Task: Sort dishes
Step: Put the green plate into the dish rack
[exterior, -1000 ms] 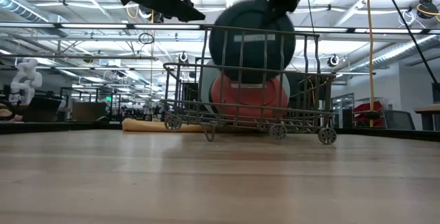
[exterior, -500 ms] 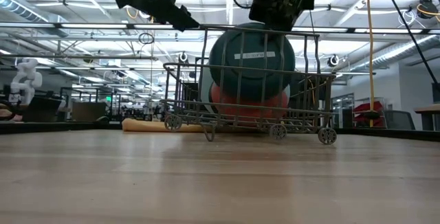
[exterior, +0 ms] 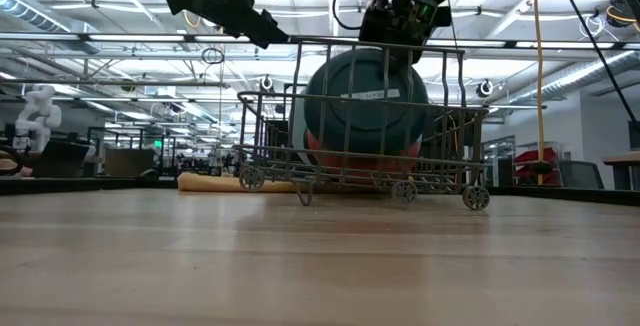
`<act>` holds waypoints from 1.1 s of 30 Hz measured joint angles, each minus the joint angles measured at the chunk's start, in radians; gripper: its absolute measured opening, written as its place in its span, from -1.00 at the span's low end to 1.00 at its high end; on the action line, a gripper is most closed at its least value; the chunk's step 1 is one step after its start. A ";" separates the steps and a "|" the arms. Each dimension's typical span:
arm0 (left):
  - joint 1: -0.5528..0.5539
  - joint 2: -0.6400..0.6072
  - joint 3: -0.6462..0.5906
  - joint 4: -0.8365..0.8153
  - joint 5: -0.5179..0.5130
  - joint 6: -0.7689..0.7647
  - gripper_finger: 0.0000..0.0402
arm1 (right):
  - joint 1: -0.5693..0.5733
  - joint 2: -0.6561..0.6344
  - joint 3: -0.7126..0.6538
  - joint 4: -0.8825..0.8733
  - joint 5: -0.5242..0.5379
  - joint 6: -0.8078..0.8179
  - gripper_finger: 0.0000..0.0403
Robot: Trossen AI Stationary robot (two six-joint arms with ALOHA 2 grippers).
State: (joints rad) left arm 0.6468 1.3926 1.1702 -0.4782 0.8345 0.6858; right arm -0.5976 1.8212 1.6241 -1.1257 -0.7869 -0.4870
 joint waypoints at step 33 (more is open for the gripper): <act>-0.001 0.000 0.000 -0.002 0.051 0.000 -0.18 | 0.039 0.013 0.111 0.070 0.090 0.118 0.08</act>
State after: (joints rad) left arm 0.6456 1.3930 1.1701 -0.4805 0.8860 0.6857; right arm -0.5582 1.8343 1.7356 -1.0555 -0.6971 -0.3695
